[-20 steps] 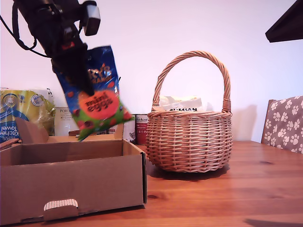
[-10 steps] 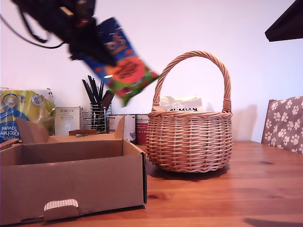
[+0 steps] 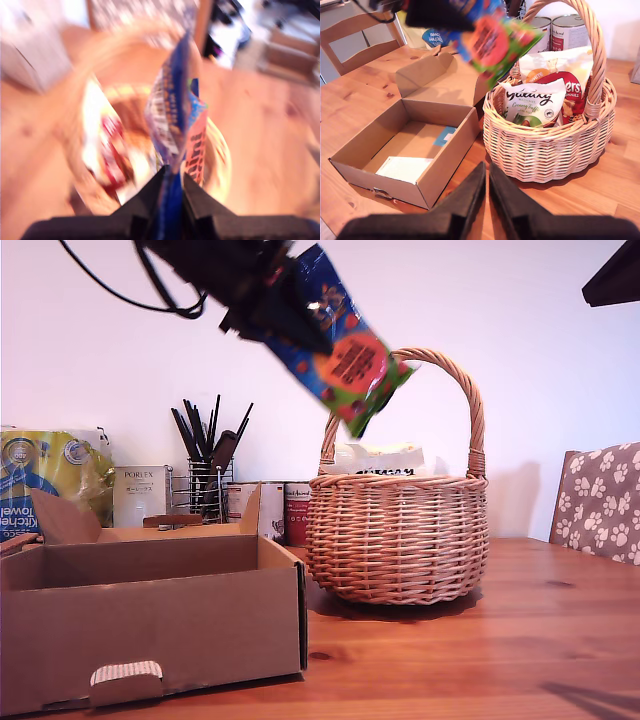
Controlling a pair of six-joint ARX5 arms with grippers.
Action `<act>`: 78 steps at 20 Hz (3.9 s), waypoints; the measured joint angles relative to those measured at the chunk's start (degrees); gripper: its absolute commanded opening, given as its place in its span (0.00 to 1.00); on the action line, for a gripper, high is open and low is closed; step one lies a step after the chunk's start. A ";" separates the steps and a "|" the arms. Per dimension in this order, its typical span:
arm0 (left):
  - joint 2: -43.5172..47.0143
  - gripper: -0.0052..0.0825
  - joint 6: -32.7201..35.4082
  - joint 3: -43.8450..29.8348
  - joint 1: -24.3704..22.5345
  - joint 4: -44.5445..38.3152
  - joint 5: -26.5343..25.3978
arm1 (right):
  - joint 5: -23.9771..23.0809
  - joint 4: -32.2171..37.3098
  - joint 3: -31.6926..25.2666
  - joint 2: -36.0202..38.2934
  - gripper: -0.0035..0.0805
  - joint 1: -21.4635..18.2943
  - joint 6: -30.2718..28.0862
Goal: Move the bags of Easter eggs from the cardboard box on the left into the woven basket on the right side.
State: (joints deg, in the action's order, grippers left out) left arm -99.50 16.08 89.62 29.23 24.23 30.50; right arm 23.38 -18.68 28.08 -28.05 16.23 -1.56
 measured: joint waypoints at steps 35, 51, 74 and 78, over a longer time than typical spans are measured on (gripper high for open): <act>-12.41 0.74 -8.41 -0.94 5.75 -9.42 -14.84 | -0.37 0.68 -0.02 -0.24 0.03 0.00 -1.36; 0.98 0.07 -1.60 -0.96 -1.77 14.69 -18.97 | -1.31 0.66 0.00 -0.24 0.03 0.00 -1.51; 68.41 0.04 -17.55 -62.01 -10.10 -17.90 -36.15 | -15.56 4.55 0.00 1.33 0.03 0.00 1.57; 74.05 0.04 -17.62 -61.99 -10.10 -13.68 -37.03 | -16.70 5.01 0.00 5.95 0.03 0.00 1.57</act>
State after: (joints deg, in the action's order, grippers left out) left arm -25.45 -1.54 27.64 19.14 10.55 -6.52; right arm 6.68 -13.67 28.08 -22.11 16.23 0.01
